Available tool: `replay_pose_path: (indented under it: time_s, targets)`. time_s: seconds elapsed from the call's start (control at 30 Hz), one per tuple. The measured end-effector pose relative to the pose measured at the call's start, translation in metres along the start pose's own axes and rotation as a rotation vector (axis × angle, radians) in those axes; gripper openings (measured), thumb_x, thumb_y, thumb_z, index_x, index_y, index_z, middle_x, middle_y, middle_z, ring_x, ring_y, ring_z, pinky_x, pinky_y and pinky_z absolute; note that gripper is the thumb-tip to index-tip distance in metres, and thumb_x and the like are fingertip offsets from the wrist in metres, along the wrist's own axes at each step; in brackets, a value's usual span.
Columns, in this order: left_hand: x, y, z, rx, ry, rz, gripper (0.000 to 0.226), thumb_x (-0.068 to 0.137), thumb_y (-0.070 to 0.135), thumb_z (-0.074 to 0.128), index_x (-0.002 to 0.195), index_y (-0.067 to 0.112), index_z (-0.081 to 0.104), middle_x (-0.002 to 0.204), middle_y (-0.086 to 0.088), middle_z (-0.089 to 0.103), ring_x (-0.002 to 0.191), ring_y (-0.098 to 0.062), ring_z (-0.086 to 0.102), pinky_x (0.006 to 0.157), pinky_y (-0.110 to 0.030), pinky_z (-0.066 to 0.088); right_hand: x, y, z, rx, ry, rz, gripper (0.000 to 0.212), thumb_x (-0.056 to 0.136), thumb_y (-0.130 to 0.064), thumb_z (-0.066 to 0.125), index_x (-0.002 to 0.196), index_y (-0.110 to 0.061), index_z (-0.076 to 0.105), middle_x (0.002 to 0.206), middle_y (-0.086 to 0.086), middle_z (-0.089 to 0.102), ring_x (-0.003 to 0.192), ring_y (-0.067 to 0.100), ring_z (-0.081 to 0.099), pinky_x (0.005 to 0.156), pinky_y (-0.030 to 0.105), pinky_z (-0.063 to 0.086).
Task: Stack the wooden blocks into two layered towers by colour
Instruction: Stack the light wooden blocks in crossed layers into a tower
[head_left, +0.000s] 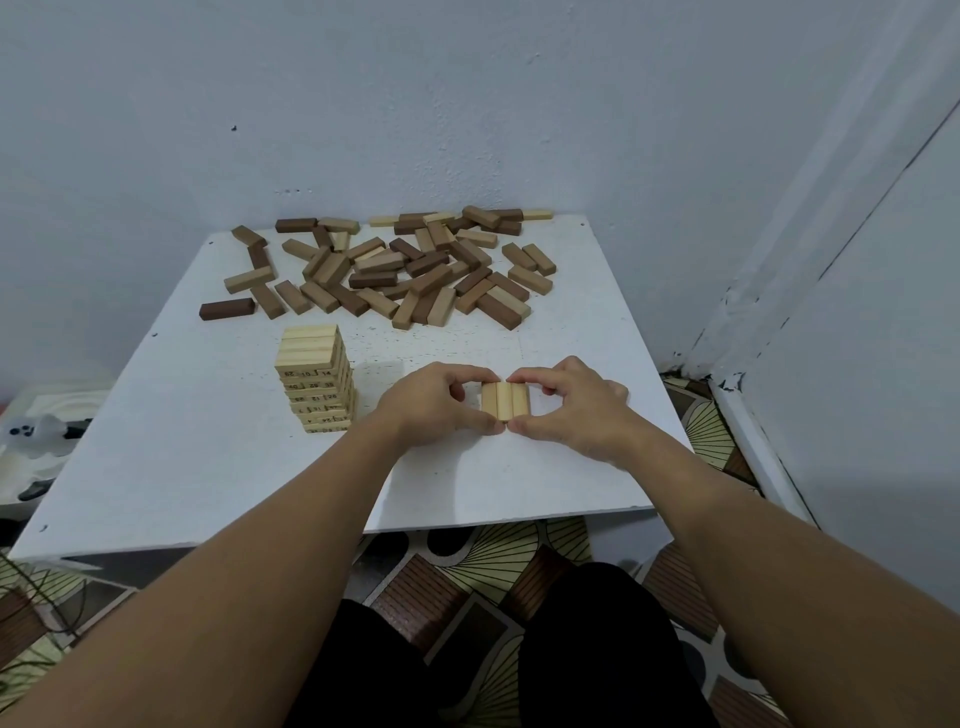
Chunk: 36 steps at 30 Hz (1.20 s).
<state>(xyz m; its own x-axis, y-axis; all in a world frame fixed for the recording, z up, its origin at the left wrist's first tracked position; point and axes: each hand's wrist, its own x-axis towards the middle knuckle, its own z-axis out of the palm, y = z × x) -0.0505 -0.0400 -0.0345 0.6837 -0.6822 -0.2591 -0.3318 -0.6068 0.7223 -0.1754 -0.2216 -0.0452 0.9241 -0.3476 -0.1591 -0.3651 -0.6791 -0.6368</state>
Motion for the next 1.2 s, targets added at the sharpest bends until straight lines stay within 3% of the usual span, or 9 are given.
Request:
replay_pose_path:
  time_s: [0.17, 0.33, 0.53, 0.77, 0.83, 0.9, 0.97, 1.07, 1.2]
  targets:
    - [-0.003, 0.002, 0.0, -0.012, 0.023, 0.011, 0.053, 0.074, 0.043, 0.09, 0.122, 0.049, 0.068, 0.08, 0.009, 0.048, 0.073, -0.012, 0.048, 0.066, -0.03, 0.035, -0.003, -0.002, -0.002, 0.006, 0.0, -0.027, 0.054, 0.082, -0.057, 0.078, 0.131, -0.059, 0.056, 0.113, -0.016, 0.046, 0.112, 0.003, 0.047, 0.1, 0.037, 0.02]
    - [-0.01, 0.01, -0.009, -0.124, 0.014, 0.047, 0.048, 0.077, 0.034, 0.091, 0.12, 0.043, 0.071, 0.065, 0.008, 0.038, 0.05, -0.004, 0.036, 0.055, -0.025, 0.028, -0.01, -0.01, -0.01, 0.127, 0.015, -0.056, 0.047, 0.083, -0.047, 0.079, 0.125, -0.057, 0.059, 0.109, -0.018, 0.047, 0.098, -0.005, 0.048, 0.107, 0.043, 0.033]
    - [-0.022, 0.029, -0.037, -0.086, 0.099, 0.103, 0.055, 0.08, 0.029, 0.088, 0.129, 0.041, 0.067, 0.069, 0.005, 0.041, 0.058, -0.008, 0.038, 0.056, -0.026, 0.03, -0.004, -0.038, -0.026, 0.151, 0.053, -0.143, 0.05, 0.079, -0.054, 0.081, 0.122, -0.062, 0.057, 0.108, -0.013, 0.05, 0.093, 0.008, 0.053, 0.106, 0.054, 0.044]
    - [-0.05, 0.051, -0.094, -0.008, 0.176, 0.173, 0.052, 0.077, 0.026, 0.091, 0.123, 0.038, 0.069, 0.065, 0.018, 0.051, 0.056, 0.002, 0.048, 0.054, -0.012, 0.034, 0.002, -0.088, -0.039, 0.221, 0.102, -0.288, 0.052, 0.071, -0.054, 0.083, 0.119, -0.058, 0.063, 0.109, -0.004, 0.052, 0.091, 0.012, 0.053, 0.1, 0.047, 0.051]
    - [-0.06, 0.054, -0.113, 0.024, 0.178, 0.178, 0.052, 0.077, 0.026, 0.091, 0.123, 0.036, 0.069, 0.07, 0.017, 0.053, 0.066, 0.0, 0.057, 0.056, -0.01, 0.035, 0.005, -0.103, -0.038, 0.25, 0.111, -0.328, 0.05, 0.07, -0.052, 0.085, 0.116, -0.057, 0.065, 0.107, -0.004, 0.05, 0.092, 0.017, 0.055, 0.098, 0.043, 0.053]
    - [-0.07, 0.052, -0.132, 0.026, 0.178, 0.165, 0.056, 0.077, 0.025, 0.092, 0.127, 0.033, 0.07, 0.067, 0.019, 0.058, 0.069, -0.001, 0.061, 0.061, -0.013, 0.038, 0.009, -0.12, -0.036, 0.267, 0.103, -0.372, 0.048, 0.074, -0.044, 0.088, 0.116, -0.053, 0.067, 0.106, -0.006, 0.048, 0.091, 0.01, 0.054, 0.093, 0.032, 0.053]
    - [-0.079, 0.044, -0.15, 0.022, 0.176, 0.149, 0.054, 0.078, 0.022, 0.091, 0.127, 0.032, 0.068, 0.058, 0.028, 0.058, 0.058, 0.006, 0.056, 0.054, -0.01, 0.038, 0.013, -0.137, -0.031, 0.266, 0.09, -0.406, 0.047, 0.076, -0.04, 0.089, 0.116, -0.052, 0.066, 0.109, -0.006, 0.049, 0.084, -0.003, 0.052, 0.081, 0.017, 0.048]
    - [-0.09, 0.026, -0.168, -0.002, 0.196, 0.133, 0.054, 0.076, 0.026, 0.092, 0.124, 0.038, 0.07, 0.076, 0.024, 0.058, 0.074, -0.001, 0.055, 0.062, -0.016, 0.04, 0.018, -0.16, -0.018, 0.278, 0.049, -0.444, 0.047, 0.078, -0.038, 0.089, 0.115, -0.054, 0.064, 0.108, -0.008, 0.047, 0.081, -0.009, 0.051, 0.076, 0.01, 0.045]
    - [-0.095, -0.002, -0.182, -0.038, 0.216, 0.076, 0.059, 0.072, 0.033, 0.094, 0.126, 0.045, 0.07, 0.093, 0.021, 0.049, 0.099, -0.008, 0.05, 0.08, -0.029, 0.041, 0.033, -0.177, 0.003, 0.265, 0.026, -0.463, 0.05, 0.076, -0.04, 0.089, 0.121, -0.047, 0.067, 0.106, -0.023, 0.045, 0.09, -0.002, 0.053, 0.094, 0.031, 0.053]
